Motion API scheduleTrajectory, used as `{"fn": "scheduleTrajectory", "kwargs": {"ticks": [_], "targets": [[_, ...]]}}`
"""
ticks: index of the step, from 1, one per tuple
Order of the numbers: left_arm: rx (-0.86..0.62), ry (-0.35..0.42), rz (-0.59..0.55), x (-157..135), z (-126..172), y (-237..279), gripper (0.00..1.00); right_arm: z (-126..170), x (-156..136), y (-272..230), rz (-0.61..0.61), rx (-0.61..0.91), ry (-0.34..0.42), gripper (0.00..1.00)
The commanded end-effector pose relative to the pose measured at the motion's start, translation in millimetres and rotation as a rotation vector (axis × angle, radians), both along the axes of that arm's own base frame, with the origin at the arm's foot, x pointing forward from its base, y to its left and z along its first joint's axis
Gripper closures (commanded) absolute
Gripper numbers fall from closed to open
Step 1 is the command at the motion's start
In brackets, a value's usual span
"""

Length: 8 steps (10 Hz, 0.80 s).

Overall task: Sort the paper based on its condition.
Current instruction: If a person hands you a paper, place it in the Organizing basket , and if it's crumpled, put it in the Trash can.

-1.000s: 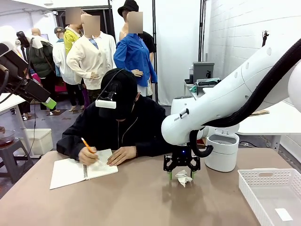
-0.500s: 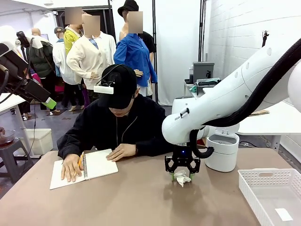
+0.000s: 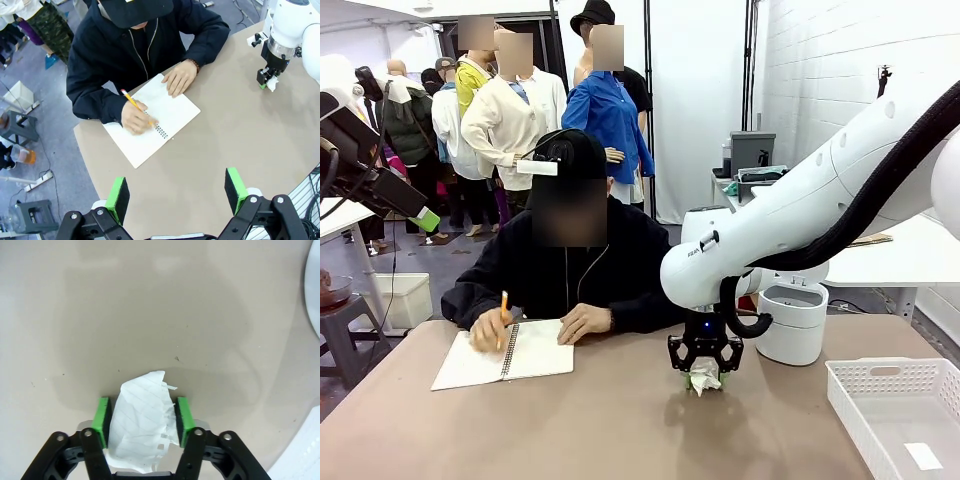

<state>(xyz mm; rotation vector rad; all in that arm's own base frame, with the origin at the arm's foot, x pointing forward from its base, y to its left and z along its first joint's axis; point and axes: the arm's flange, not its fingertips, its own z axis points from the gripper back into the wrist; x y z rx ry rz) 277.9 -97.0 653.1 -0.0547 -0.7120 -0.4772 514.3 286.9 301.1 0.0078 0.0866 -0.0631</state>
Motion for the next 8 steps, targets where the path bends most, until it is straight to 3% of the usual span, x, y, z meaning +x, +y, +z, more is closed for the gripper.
{"fn": "scheduleTrajectory", "kwargs": {"ticks": [1, 4, 8], "targets": [[0.0, -0.001, 0.0, -0.4, 0.5, -0.5, 0.0, 1.3, -3.4, 2.4, -0.052, 0.004, 0.008, 0.63], [0.0, -0.001, 0.0, -0.4, 0.5, -0.5, 0.0, 16.9, -9.8, 1.8, -0.042, -0.003, -0.012, 0.63], [0.0, -0.001, 0.0, -0.4, 0.5, -0.5, 0.0, 112.0, -45.1, -33.2, -0.022, -0.159, -0.169, 0.63]]}}
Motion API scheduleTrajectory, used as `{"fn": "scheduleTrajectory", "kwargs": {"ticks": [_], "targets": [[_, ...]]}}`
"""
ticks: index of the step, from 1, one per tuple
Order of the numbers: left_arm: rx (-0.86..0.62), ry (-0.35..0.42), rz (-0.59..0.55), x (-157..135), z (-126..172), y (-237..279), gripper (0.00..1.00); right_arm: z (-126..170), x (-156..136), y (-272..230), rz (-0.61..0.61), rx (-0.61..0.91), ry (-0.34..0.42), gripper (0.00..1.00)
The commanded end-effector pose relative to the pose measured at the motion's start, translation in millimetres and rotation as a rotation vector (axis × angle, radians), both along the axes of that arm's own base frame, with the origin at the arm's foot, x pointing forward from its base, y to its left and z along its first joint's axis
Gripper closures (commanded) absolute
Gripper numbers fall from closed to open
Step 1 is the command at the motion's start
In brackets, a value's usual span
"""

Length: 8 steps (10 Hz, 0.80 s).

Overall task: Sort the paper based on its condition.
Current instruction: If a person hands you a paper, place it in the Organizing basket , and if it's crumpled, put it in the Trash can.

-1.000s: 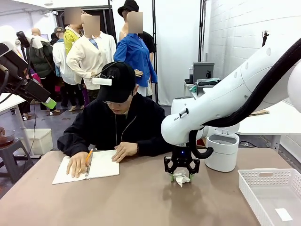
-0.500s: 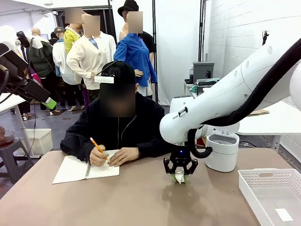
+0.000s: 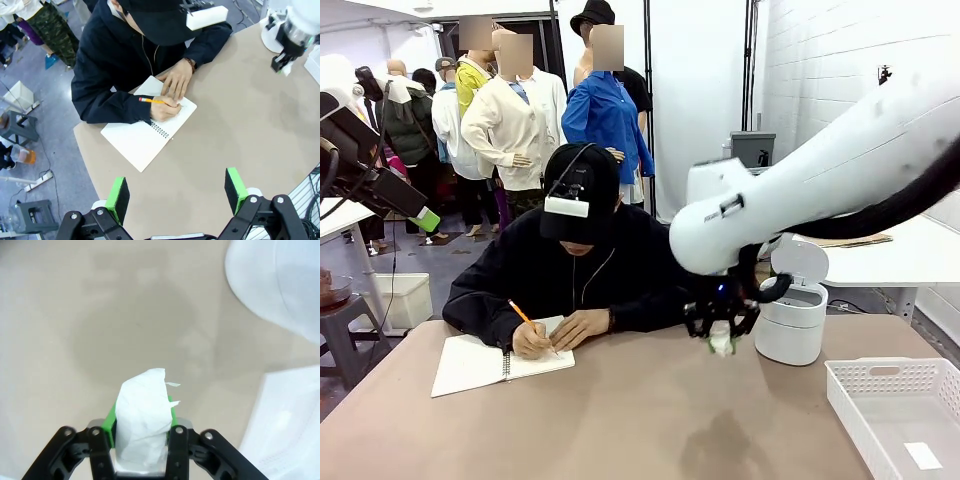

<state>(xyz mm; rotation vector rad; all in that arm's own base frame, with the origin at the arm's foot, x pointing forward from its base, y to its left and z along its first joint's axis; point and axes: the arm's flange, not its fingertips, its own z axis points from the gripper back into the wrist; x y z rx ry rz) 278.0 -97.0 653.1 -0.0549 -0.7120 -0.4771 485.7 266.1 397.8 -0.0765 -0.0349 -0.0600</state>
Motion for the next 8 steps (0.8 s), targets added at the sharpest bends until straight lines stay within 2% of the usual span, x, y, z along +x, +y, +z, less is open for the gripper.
{"fn": "scheduleTrajectory", "kwargs": {"ticks": [1, 2, 4, 6, 8], "targets": [[0.0, -0.001, 0.0, -0.5, 0.5, -0.5, 0.0, 40.2, -20.5, -28.6, -0.051, -0.085, -0.095, 0.63], [0.0, -0.001, 0.0, -0.5, 0.5, -0.5, 0.0, 62.2, -21.9, -45.7, -0.083, -0.066, -0.116, 0.63], [0.0, -0.001, 0.0, -0.5, 0.5, -0.5, 0.0, 85.3, -14.9, -73.2, -0.155, -0.051, -0.202, 0.63], [0.0, -0.001, 0.0, -0.5, 0.5, -0.5, 0.0, 93.6, 4.8, -102.4, -0.235, -0.024, -0.251, 0.63], [0.0, -0.001, 0.0, -0.5, 0.5, -0.5, 0.0, 93.7, 28.1, -121.3, -0.249, 0.002, -0.281, 0.63]]}}
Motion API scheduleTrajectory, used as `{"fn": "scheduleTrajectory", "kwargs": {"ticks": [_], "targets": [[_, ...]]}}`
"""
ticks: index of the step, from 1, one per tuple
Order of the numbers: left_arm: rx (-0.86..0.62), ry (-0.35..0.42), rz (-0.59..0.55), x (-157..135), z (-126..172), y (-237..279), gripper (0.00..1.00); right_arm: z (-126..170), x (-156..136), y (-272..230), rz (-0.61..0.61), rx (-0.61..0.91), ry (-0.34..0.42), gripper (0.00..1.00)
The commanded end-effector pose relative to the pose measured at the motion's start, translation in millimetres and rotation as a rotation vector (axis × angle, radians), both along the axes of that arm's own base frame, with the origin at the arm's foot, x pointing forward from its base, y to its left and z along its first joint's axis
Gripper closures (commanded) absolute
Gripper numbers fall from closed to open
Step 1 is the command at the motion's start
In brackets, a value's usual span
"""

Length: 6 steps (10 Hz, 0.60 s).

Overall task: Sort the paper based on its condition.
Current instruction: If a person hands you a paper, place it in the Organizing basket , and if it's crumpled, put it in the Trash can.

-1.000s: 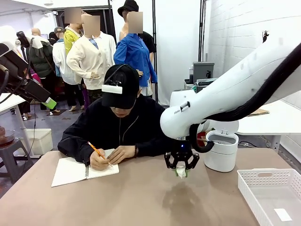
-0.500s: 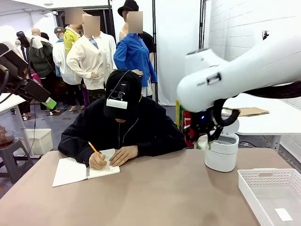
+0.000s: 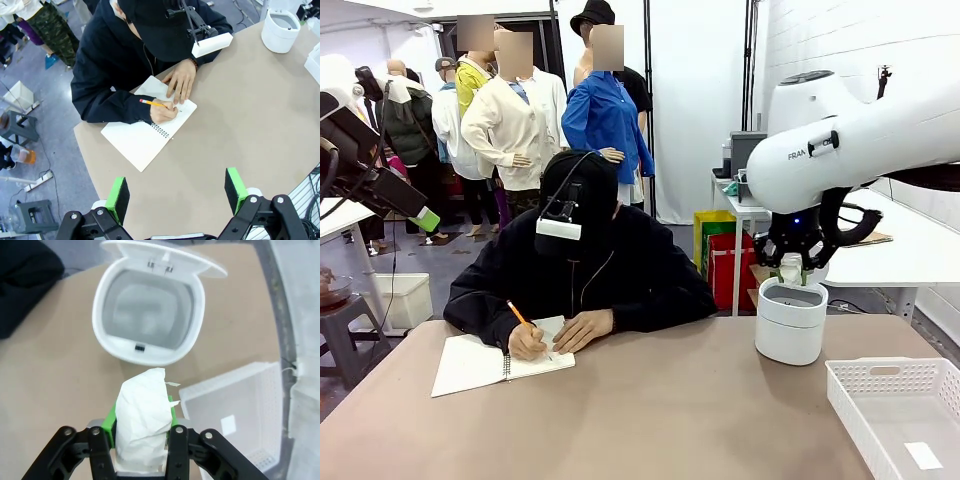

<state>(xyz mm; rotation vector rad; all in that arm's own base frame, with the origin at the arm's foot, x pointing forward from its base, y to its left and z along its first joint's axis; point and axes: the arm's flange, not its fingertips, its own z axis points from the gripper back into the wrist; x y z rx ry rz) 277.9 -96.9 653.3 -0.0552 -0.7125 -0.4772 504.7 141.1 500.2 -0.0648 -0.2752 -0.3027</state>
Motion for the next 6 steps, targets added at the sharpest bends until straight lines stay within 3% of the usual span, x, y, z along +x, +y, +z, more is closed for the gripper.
{"fn": "scheduleTrajectory", "kwargs": {"ticks": [1, 6], "targets": [[0.0, -0.001, 0.0, -0.4, 0.3, -0.6, 0.0, -11.6, 19.9, -0.8, -0.036, 0.002, -0.027, 0.63], [0.0, -0.001, 0.0, -0.4, 0.3, -0.6, 0.0, -27.7, 56.8, -10.0, -0.162, -0.042, -0.069, 0.63]]}}
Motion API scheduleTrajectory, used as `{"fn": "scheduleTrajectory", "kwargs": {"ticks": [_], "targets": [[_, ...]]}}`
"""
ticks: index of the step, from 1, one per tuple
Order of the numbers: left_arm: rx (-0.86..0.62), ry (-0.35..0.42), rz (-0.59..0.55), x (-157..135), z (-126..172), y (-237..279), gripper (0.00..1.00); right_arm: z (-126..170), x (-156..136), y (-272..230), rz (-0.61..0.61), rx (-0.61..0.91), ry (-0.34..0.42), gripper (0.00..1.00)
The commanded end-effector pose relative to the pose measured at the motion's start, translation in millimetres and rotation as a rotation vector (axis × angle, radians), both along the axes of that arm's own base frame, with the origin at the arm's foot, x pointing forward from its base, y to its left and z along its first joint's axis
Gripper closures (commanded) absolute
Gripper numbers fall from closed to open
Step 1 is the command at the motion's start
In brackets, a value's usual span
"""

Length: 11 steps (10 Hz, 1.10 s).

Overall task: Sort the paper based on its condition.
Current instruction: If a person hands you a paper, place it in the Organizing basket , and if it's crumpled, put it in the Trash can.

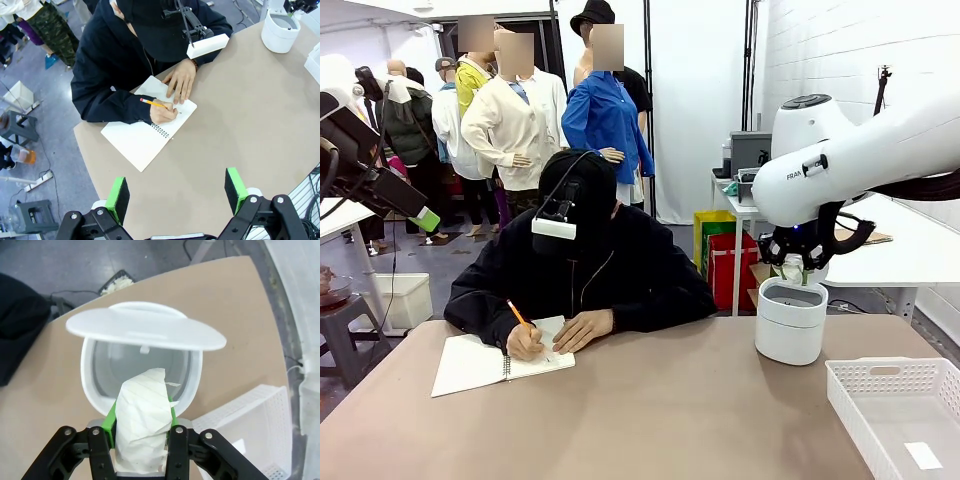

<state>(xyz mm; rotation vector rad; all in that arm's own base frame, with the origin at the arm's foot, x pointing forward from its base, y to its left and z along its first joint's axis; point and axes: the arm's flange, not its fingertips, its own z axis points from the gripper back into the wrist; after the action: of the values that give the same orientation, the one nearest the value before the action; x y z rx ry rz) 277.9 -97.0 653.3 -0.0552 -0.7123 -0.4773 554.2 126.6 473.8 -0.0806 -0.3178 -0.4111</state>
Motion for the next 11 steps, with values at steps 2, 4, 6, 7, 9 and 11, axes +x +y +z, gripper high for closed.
{"fn": "scheduleTrajectory", "kwargs": {"ticks": [2, 4, 6, 7, 9, 11], "targets": [[0.0, -0.001, 0.0, -0.4, 0.3, -0.5, 0.0, -7.3, 10.4, -4.0, -0.058, 0.007, -0.013, 0.63], [0.0, -0.001, 0.0, -0.4, 0.3, -0.5, 0.0, -4.4, 6.4, -8.1, -0.029, 0.001, 0.003, 0.63], [0.0, -0.001, 0.0, -0.4, 0.3, -0.5, 0.0, -6.5, 7.5, -10.4, -0.032, 0.002, 0.006, 0.44], [0.0, -0.001, 0.0, -0.4, 0.3, -0.5, 0.0, -5.6, 5.6, -10.5, -0.034, 0.004, 0.004, 0.25], [0.0, -0.001, 0.0, -0.4, 0.3, -0.5, 0.0, -5.6, 2.6, -9.0, -0.027, 0.01, 0.004, 0.0], [0.0, -0.001, 0.0, -0.4, 0.3, -0.5, 0.0, -5.5, 1.8, -7.5, -0.018, 0.02, 0.015, 0.0]]}}
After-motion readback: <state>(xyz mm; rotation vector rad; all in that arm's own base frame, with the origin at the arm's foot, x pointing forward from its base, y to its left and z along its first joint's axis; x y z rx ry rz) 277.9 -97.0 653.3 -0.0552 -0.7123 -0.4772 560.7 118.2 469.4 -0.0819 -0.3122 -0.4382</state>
